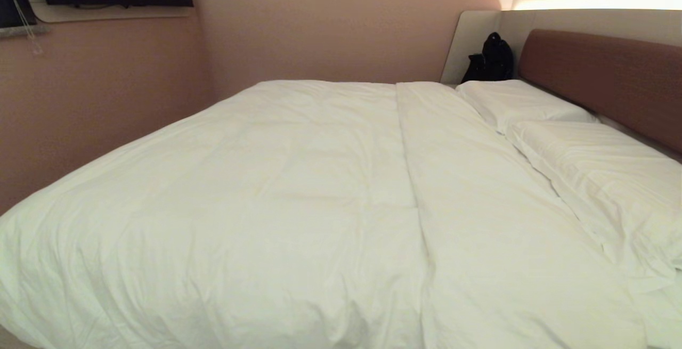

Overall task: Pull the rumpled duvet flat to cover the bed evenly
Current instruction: Flatten the corners of the folded blanket

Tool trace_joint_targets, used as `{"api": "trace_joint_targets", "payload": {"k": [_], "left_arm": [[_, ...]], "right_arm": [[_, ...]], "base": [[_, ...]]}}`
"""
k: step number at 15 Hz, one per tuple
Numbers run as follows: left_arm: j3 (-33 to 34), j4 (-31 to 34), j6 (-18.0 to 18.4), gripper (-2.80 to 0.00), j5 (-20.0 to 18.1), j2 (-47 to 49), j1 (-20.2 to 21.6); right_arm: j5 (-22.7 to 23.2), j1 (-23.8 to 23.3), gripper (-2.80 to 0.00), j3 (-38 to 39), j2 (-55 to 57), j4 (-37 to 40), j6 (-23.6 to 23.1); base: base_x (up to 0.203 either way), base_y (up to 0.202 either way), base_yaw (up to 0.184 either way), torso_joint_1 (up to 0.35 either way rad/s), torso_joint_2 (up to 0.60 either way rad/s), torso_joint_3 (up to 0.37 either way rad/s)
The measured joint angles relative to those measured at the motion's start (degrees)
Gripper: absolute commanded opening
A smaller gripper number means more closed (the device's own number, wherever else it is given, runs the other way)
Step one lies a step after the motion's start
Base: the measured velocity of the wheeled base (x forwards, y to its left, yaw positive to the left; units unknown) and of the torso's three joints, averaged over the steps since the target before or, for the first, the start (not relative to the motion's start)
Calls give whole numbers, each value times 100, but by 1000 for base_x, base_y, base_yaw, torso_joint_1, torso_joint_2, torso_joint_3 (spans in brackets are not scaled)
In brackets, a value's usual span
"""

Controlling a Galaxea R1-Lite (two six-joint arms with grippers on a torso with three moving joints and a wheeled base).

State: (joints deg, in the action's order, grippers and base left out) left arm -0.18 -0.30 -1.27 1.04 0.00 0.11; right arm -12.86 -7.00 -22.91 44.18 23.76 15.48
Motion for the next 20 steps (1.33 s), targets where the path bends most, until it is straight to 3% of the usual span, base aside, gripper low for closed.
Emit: {"api": "trace_joint_targets", "payload": {"k": [7, 12, 20], "left_arm": [[0, 0, -2, -280, 0, 0, 0], [0, -2, -4, -280, 0, 0, 0], [0, 0, -7, -280, -1, 0, 0]], "right_arm": [[-50, -9, -280, -56, -2029, 1130, 15], [-39, -17, -280, -55, -2690, 1747, 20], [-17, 566, -280, -174, -3324, 1600, -250]], "base": [[0, 0, 0, 0, 0, 0], [0, 0, 0, 0, 0, 0], [0, 0, 0, 0, 0, 0]]}}
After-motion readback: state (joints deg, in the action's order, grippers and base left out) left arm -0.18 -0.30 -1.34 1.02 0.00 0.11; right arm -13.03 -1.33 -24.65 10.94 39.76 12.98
